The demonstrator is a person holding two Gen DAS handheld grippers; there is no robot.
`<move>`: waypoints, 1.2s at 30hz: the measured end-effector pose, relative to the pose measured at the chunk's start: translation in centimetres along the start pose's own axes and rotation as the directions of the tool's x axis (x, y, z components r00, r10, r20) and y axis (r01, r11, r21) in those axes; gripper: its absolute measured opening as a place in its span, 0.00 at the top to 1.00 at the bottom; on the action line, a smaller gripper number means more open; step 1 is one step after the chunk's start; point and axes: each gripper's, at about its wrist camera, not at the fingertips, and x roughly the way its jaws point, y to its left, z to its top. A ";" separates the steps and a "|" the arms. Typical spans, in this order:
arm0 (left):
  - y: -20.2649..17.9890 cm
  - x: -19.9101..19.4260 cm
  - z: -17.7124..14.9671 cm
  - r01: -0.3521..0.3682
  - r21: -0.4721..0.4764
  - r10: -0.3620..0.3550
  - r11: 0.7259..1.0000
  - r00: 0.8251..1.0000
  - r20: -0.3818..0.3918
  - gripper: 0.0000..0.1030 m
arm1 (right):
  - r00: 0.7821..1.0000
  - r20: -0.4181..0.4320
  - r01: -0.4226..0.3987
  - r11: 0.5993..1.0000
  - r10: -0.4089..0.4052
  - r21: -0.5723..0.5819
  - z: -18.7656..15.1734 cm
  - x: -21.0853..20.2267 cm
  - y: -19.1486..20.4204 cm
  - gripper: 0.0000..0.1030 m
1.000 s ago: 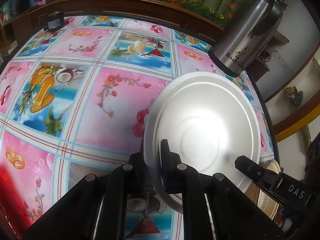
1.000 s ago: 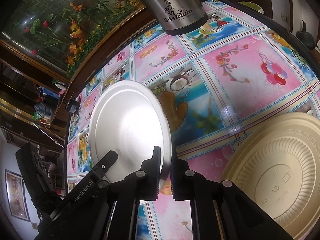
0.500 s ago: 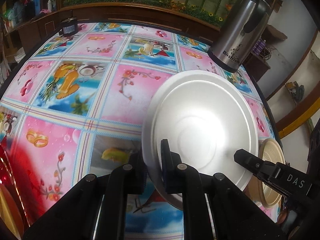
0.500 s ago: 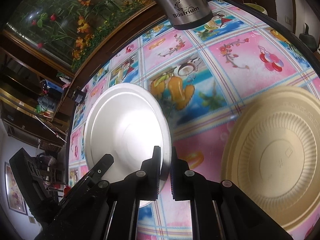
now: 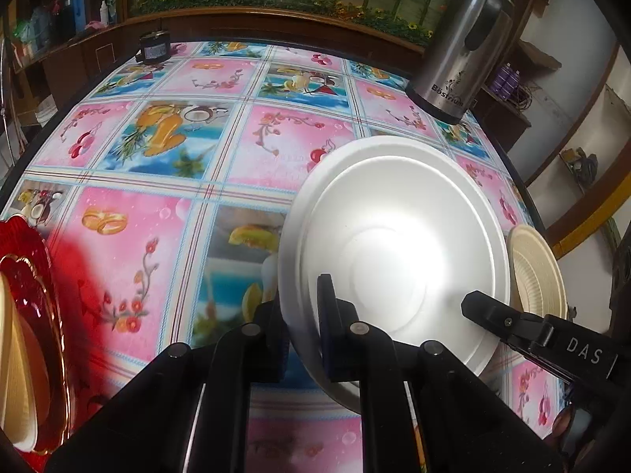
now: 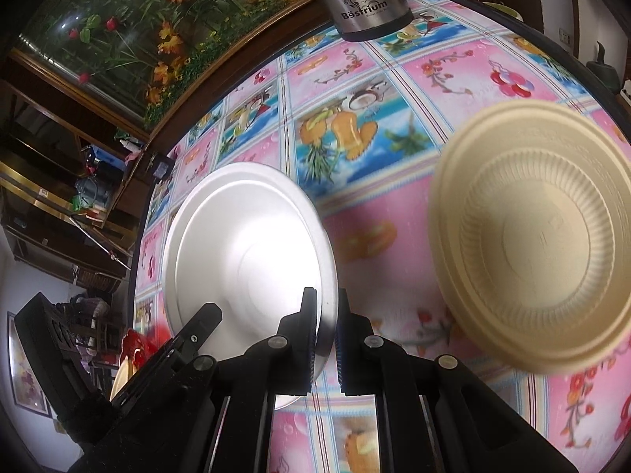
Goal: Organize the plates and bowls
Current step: 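Lift the white bowl and carry it toward the plate stack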
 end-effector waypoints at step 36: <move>1.9 -5.8 -7.6 -0.024 0.050 0.020 0.998 0.997 0.071 0.89 | 0.999 0.029 -0.043 0.998 0.044 -0.048 -8.8 -3.9 0.3 0.92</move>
